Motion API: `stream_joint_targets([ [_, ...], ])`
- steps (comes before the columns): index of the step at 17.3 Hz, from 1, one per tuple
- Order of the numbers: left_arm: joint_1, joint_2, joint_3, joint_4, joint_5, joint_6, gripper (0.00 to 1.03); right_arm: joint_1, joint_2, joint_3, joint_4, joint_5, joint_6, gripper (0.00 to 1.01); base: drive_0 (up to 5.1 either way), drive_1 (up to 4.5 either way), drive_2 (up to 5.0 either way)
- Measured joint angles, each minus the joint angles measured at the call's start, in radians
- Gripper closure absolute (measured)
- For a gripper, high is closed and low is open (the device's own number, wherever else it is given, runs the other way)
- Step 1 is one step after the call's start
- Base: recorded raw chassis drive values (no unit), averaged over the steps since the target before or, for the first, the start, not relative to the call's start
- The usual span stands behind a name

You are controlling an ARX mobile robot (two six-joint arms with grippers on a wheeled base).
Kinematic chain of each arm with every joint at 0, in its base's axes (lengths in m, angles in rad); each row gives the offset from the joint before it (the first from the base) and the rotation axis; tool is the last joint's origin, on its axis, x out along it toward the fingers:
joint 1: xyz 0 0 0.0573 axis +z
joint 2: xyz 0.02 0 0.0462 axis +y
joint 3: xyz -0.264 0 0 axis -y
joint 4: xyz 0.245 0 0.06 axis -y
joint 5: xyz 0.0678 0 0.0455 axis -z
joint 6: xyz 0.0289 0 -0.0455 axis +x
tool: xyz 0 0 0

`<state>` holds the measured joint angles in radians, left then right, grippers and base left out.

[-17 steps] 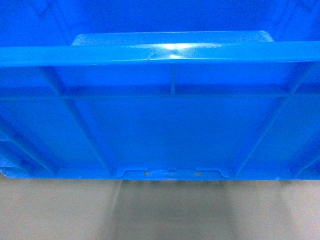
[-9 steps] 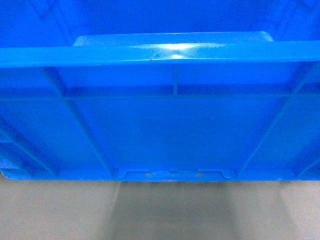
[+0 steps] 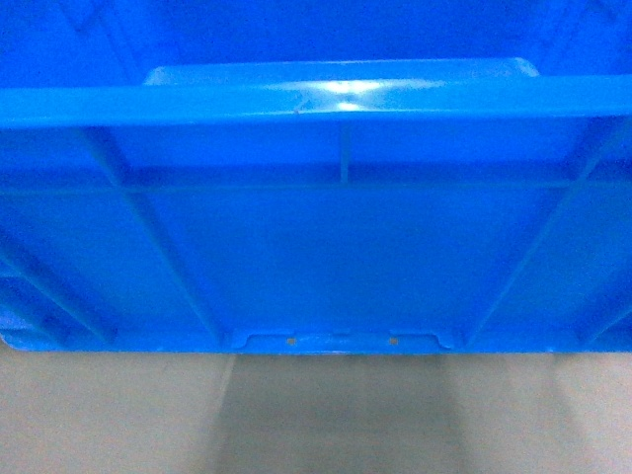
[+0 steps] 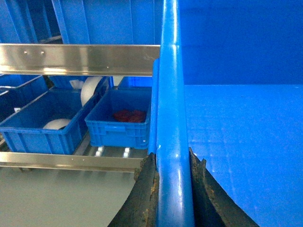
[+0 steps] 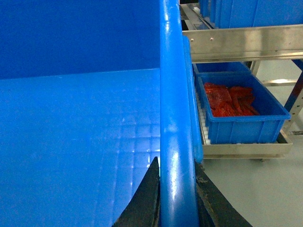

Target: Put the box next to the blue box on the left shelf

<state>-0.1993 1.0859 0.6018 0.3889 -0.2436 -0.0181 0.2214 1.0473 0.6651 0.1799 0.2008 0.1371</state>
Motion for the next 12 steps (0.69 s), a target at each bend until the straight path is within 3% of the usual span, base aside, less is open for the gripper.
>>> stream_joint_targets([
  [12,0.0,0.0,0.0,-0.002,0.001,-0.001,0.91,0.0,0.0,0.0,-0.004,0.0,0.0,0.92,0.0,0.0,0.0],
])
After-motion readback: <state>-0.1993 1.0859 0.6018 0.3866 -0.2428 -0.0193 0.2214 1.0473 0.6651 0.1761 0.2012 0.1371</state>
